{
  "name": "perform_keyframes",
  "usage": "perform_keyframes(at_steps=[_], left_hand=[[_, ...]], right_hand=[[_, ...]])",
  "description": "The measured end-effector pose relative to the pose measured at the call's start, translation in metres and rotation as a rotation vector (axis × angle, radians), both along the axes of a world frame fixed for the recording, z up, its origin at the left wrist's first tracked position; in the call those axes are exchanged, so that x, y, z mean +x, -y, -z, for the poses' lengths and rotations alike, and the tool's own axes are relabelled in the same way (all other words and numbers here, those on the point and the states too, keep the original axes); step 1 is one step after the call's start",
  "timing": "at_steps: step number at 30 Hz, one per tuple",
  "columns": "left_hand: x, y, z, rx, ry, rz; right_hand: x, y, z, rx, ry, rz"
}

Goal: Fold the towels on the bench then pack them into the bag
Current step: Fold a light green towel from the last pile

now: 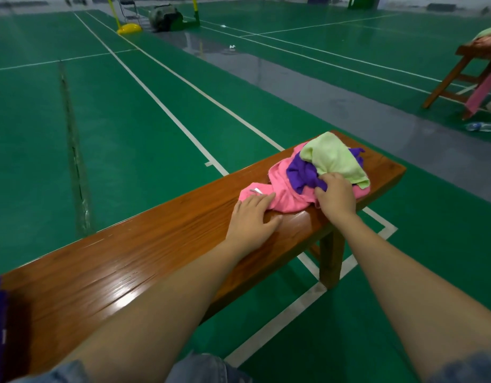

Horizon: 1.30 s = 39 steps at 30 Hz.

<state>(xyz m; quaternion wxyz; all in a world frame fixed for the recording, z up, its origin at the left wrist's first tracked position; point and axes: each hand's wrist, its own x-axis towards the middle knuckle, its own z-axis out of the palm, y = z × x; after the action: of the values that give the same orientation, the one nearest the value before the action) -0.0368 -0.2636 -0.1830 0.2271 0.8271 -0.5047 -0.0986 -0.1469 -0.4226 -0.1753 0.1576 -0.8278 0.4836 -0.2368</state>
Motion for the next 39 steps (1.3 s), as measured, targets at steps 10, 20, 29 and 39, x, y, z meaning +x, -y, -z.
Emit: perform_keyframes(at_steps=[10, 20, 29, 39], left_hand=[[0.016, -0.075, -0.013, 0.148, 0.014, -0.108], [0.02, -0.185, -0.011, 0.062, -0.058, -0.287], [0.018, -0.229, -0.012, 0.068, -0.034, -0.329], [0.01, -0.197, -0.015, -0.14, -0.218, -0.282]], right_hand=[[0.018, -0.089, -0.007, 0.009, -0.065, -0.162], [0.038, -0.199, -0.01, 0.032, -0.106, -0.346], [0.052, -0.236, -0.023, 0.082, -0.259, -0.459], [0.052, -0.193, -0.031, -0.107, -0.117, -0.343]])
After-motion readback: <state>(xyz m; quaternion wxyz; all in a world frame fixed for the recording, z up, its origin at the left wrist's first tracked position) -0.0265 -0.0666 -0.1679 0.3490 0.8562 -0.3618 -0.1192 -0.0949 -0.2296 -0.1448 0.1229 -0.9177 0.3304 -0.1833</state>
